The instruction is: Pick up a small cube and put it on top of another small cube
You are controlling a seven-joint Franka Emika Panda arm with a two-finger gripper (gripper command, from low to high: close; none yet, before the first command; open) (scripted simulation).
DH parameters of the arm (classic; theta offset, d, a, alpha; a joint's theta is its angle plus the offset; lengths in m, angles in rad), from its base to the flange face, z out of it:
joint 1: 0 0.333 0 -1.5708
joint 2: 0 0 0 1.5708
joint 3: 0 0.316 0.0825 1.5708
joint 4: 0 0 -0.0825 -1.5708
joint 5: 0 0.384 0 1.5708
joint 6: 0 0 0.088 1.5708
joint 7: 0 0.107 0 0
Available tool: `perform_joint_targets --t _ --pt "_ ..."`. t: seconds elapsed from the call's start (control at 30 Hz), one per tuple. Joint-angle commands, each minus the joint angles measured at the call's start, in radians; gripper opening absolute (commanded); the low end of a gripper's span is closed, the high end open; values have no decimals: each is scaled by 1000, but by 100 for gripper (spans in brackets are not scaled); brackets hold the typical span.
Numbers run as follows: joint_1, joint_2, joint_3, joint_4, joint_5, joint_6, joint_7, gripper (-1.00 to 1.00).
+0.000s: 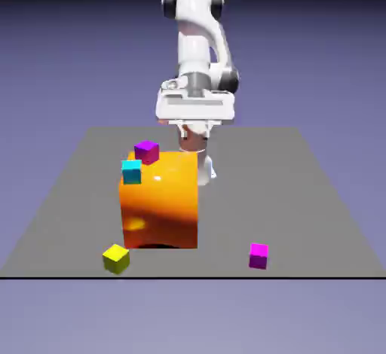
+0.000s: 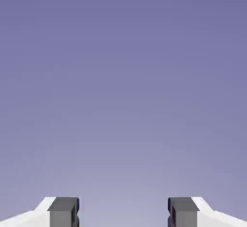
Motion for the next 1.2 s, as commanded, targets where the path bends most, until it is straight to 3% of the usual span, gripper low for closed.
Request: perform_joint_targets --t 0.0,1.17 --pt "-5 35 -7 36 7 -37 0 0" --pt "-198 1264 -257 1305 240 -1344 11 0"
